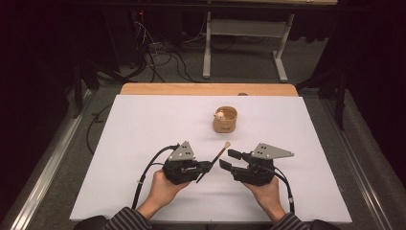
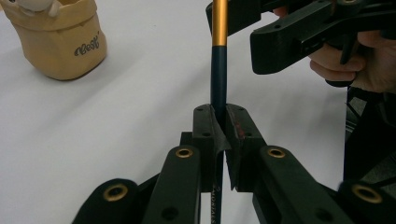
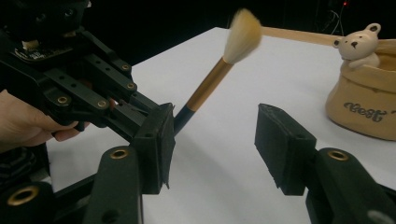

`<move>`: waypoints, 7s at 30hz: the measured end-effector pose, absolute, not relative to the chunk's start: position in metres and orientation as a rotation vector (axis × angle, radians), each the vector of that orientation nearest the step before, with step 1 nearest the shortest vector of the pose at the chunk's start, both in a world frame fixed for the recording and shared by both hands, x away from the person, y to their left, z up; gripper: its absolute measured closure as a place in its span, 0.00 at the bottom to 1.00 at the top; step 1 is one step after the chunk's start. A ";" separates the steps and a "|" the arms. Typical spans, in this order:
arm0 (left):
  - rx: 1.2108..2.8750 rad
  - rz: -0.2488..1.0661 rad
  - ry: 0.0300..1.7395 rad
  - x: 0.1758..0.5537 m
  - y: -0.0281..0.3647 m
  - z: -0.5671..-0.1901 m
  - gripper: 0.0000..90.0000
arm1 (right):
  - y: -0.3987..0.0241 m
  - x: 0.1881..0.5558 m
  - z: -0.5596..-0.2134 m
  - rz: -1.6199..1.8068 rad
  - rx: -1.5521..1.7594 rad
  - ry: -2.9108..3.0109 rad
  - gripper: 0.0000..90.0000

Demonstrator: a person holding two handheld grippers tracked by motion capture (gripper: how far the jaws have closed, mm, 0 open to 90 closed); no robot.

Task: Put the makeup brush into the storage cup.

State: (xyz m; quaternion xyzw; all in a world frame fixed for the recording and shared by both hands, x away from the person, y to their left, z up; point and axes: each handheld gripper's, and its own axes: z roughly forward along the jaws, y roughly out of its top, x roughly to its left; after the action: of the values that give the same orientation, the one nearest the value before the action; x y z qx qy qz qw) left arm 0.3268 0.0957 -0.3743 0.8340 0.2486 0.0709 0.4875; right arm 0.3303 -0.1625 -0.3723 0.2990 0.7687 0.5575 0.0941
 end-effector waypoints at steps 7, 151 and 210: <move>2.027 0.175 0.597 0.325 0.094 -0.374 0.93 | -0.158 0.333 -0.371 1.683 0.893 2.285 0.60; 1.791 0.357 0.834 0.312 0.189 -0.364 0.45 | -0.156 0.338 -0.361 1.722 0.812 2.378 0.95; 1.706 0.429 1.011 0.319 0.217 -0.405 0.31 | -0.196 0.376 -0.331 1.591 0.914 2.268 0.95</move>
State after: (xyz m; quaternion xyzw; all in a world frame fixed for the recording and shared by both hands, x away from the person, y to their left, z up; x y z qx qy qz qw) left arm 0.3188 0.2173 -0.4048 0.7140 0.4230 0.1796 0.5283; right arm 0.3760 -0.1957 -0.3307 0.3113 0.7725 0.5420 0.1120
